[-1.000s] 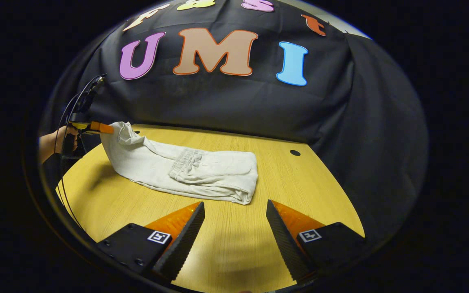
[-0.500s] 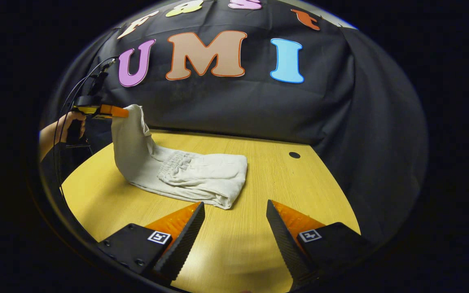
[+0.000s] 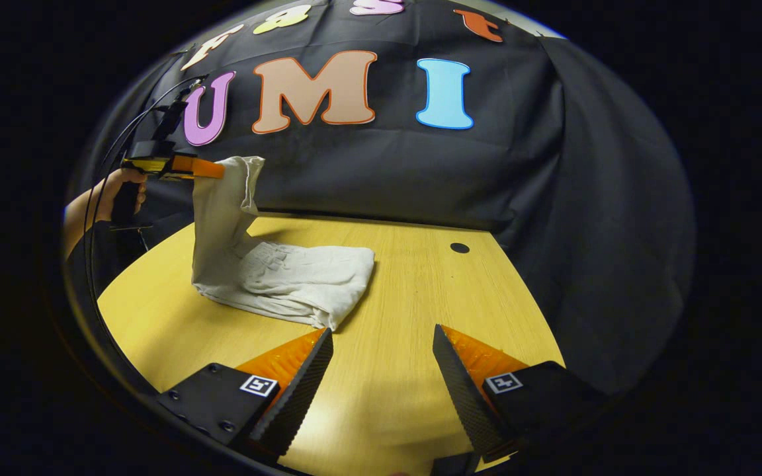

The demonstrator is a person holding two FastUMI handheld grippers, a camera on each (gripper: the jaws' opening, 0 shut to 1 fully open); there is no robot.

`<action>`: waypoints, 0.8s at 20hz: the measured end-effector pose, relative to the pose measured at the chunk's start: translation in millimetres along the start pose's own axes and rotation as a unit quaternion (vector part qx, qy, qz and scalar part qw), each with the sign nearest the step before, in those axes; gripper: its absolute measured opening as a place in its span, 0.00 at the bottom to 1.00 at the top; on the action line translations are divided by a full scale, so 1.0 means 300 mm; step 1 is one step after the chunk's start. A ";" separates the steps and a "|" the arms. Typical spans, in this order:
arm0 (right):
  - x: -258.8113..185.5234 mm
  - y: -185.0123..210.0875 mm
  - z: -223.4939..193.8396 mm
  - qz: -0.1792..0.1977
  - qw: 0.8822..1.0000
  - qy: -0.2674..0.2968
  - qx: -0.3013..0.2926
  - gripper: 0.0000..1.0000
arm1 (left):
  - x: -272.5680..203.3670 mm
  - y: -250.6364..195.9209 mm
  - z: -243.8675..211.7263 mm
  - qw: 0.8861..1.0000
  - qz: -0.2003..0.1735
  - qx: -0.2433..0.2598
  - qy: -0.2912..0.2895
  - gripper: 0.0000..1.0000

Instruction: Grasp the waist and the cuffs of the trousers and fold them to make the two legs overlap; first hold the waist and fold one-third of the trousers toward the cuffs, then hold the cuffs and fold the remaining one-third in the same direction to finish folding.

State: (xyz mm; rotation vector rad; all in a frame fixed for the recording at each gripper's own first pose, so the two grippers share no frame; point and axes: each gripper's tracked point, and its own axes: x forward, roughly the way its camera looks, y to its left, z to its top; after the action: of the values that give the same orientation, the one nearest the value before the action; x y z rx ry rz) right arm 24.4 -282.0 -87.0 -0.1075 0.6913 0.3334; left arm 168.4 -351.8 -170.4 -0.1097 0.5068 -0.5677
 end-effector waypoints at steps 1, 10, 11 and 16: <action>-0.003 -0.019 -0.011 0.001 1.000 0.002 0.002 0.98 | 0.011 -0.038 -0.007 1.000 -0.007 0.003 0.003 0.00; -0.020 -0.174 -0.041 0.006 1.000 0.001 0.000 0.98 | 0.127 -0.444 -0.130 0.995 -0.076 0.063 0.026 0.00; -0.021 -0.195 -0.049 0.005 1.000 0.001 0.003 0.98 | 0.139 -0.486 -0.163 0.993 -0.085 0.071 0.035 0.00; -0.036 -0.268 -0.084 -0.002 1.000 0.007 0.011 0.98 | 0.181 -0.619 -0.335 0.989 -0.101 0.083 0.062 0.00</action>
State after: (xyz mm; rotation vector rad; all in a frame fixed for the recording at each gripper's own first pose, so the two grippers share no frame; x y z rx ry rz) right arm 28.4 -365.8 -100.4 -0.0911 0.7088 0.3211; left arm 68.3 -533.3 -237.6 0.0344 0.5702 -0.8162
